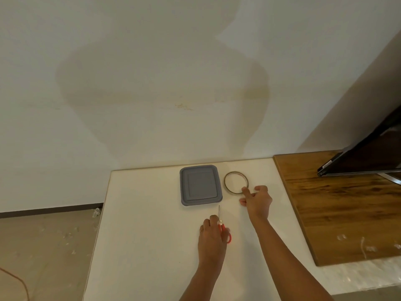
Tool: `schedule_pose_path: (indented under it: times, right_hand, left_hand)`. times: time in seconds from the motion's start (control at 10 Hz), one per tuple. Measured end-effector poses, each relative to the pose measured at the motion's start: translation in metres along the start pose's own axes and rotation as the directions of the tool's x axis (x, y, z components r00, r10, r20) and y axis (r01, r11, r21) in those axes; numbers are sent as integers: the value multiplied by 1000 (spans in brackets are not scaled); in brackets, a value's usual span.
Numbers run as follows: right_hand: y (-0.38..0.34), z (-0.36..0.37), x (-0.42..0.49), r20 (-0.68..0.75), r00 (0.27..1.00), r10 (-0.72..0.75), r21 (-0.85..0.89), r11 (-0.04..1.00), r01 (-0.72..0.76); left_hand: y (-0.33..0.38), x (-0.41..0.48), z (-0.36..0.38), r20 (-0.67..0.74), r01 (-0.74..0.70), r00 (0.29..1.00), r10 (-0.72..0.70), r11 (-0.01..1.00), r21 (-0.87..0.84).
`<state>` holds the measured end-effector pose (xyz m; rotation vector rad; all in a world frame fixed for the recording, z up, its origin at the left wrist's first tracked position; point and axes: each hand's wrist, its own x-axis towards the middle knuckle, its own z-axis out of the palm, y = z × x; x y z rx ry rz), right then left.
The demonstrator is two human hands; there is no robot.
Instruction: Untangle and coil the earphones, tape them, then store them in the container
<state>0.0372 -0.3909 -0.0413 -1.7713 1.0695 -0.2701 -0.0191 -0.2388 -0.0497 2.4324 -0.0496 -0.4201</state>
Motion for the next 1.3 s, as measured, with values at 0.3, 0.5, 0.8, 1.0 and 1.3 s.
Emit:
schedule_pose_path:
  times: [0.3,0.5,0.8,1.0,1.3]
  right_hand:
    - [72,3,-95,452,795,-404,-320,759,567]
    - [82,-6,-94,314,816,-486,-457,676,579]
    - [50,-36,-18,37,939,-342,-435,840,323]
    - [25,-20,29,73,950,-305,-480,824,302]
    - [28,-36,14,44,904,-426,-479,785,393]
  left_hand:
    - [0,-9,-8,-31,40,999,-44,994,-98]
    - [-1,-14,-14,-75,64,995,-72,992,-109]
    - [-7,-5,-19,-59,72,995,-77,994,-87]
    - [-10,-2,-19,-48,91,994,-95,992,-89]
    - [-7,-8,-28,-16,44,999,-46,995,-87]
